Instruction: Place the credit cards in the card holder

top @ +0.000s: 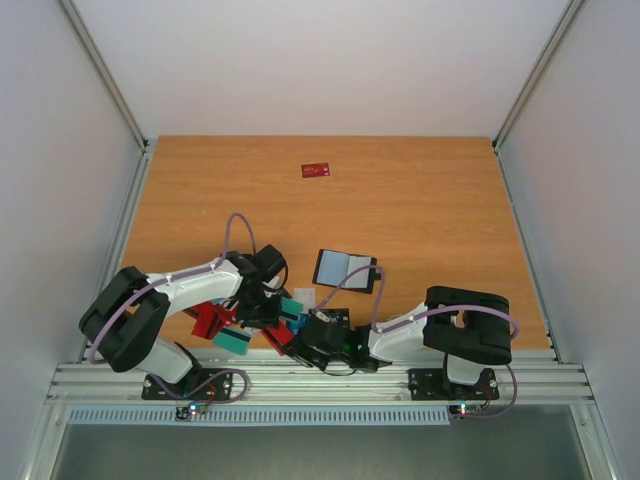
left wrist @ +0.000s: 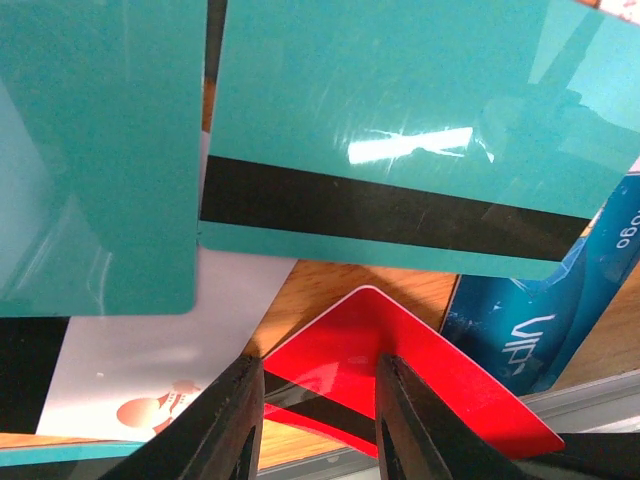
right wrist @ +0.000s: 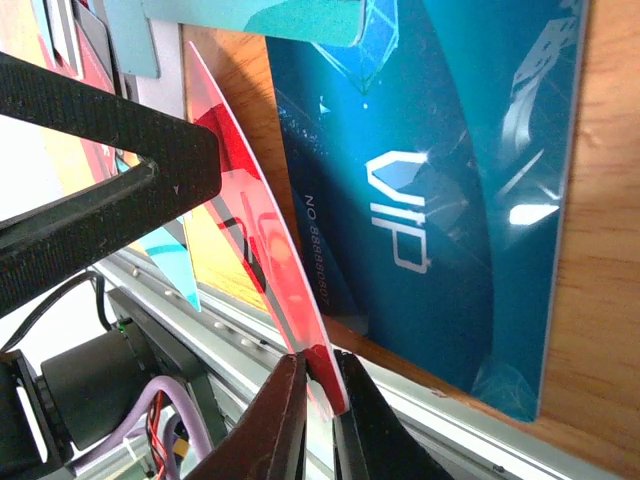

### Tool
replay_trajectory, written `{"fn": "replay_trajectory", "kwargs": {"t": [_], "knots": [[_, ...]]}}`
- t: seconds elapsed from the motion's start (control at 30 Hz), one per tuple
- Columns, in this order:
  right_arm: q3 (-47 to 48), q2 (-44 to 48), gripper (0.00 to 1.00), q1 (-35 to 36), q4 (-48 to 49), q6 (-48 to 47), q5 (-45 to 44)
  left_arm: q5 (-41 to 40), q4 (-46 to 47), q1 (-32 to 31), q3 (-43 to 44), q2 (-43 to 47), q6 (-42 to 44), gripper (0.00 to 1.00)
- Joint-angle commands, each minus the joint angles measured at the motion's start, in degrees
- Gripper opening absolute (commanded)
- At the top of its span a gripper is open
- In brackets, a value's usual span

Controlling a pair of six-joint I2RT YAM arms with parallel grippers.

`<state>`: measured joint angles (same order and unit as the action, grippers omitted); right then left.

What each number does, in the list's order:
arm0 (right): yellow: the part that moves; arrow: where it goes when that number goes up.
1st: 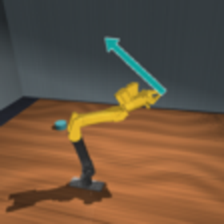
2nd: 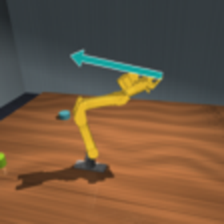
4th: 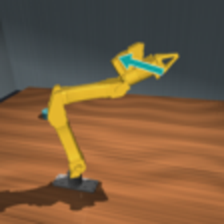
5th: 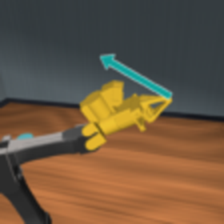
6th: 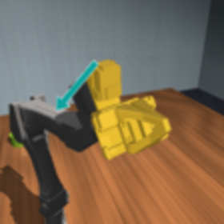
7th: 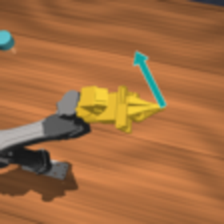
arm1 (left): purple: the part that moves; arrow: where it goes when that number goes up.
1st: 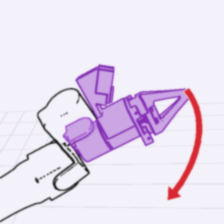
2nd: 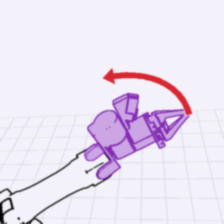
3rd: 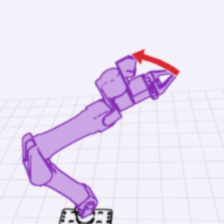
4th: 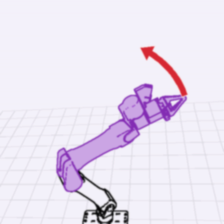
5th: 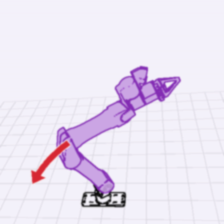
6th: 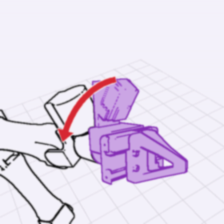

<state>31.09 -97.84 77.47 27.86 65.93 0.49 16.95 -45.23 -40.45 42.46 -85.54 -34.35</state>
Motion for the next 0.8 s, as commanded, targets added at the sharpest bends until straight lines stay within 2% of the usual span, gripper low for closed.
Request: {"fn": "replay_trajectory", "kwargs": {"t": [0.0, 0.13, 0.37, 0.63, 0.77], "knots": [[1.6, 1.5, 0.07, -0.4, -0.7, -0.1, -2.9, -1.2, 0.5, 0.0, -1.3, 0.3, -0.7, 0.33], [1.4, 1.8, 0.01, -0.6, -1.0, 0.2, -2.7, -1.0, 0.0, -0.1, -0.4, 2.0, -0.9, 0.34], [1.2, 4.4, 0.01, -0.8, -4.3, 0.9, -2.3, -3.0, -4.1, -0.1, 5.2, 6.6, -0.8, 0.39], [1.1, 12.7, 0.01, -3.7, -10.8, -1.7, -1.6, -8.0, -12.5, 1.4, 17.1, 14.2, 0.9, 0.58], [5.4, 18.6, 0.01, -7.5, -21.2, -7.3, 0.7, -9.4, -15.6, 3.0, 22.7, 17.0, 0.6, 0.62]]}}
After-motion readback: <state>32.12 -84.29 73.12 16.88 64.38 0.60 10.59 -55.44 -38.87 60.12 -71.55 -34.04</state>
